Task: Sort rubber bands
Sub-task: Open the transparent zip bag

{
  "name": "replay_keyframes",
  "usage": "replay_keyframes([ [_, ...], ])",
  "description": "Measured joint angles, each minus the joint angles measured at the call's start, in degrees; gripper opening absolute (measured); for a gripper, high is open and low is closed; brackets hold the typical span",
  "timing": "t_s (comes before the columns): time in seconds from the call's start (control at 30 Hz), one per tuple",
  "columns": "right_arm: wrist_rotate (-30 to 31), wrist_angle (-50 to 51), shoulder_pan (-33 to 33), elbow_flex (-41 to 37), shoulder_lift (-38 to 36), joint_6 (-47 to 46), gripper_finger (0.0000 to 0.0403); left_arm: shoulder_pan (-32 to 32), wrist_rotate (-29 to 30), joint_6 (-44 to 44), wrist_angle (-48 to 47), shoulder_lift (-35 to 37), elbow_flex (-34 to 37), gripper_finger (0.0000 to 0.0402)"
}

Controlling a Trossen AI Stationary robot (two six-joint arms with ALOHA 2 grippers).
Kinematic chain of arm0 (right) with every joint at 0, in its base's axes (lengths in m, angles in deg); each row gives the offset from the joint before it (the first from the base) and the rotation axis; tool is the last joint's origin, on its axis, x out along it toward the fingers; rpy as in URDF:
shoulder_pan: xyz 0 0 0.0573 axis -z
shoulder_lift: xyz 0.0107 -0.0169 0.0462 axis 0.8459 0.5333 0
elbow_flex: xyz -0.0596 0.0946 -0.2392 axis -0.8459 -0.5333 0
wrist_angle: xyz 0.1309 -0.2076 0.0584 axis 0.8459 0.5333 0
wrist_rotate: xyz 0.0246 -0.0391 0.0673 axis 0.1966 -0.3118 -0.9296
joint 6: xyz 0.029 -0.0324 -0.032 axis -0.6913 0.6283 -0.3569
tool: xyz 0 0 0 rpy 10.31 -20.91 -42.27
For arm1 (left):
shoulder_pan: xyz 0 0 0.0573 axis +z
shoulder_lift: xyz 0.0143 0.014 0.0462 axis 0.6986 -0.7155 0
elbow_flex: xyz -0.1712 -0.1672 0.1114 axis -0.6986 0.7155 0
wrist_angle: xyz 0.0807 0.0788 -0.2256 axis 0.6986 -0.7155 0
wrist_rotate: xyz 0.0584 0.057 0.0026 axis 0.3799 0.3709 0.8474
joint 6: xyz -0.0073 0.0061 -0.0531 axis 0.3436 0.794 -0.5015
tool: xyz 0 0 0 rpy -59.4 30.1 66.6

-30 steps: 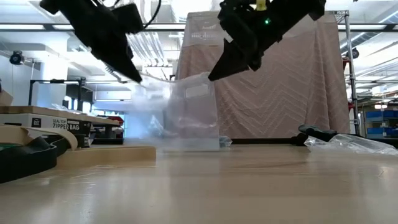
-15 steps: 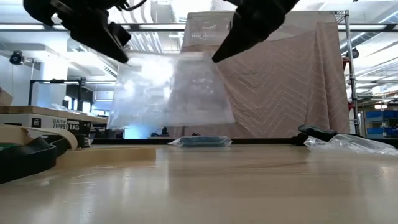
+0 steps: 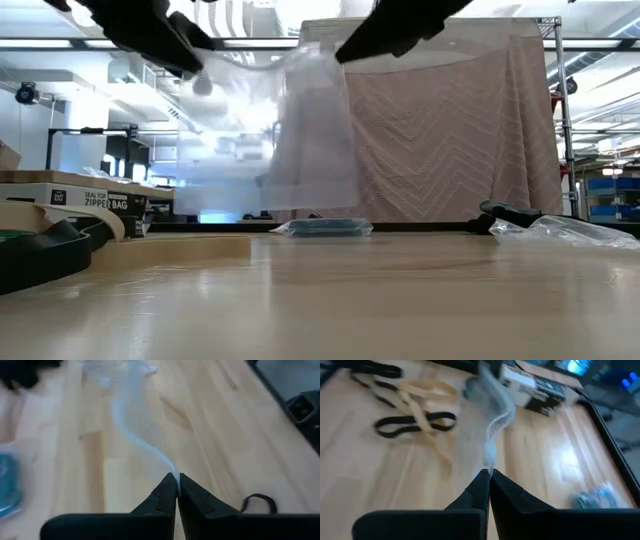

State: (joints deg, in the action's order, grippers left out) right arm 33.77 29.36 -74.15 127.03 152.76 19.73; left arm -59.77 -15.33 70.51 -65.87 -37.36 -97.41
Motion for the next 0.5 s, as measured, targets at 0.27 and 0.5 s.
replay_keyframes([
  [0.27,3.3,3.0,-0.6,0.0,-0.4,-3.7,0.0,-2.4,-0.1,0.0,0.7,-0.1,0.0,0.0],
  [0.5,4.1,1.9,-1.1,0.0,-0.4,0.8,0.0,-3.8,-6.1,0.6,2.6,0.0,0.0,0.0],
])
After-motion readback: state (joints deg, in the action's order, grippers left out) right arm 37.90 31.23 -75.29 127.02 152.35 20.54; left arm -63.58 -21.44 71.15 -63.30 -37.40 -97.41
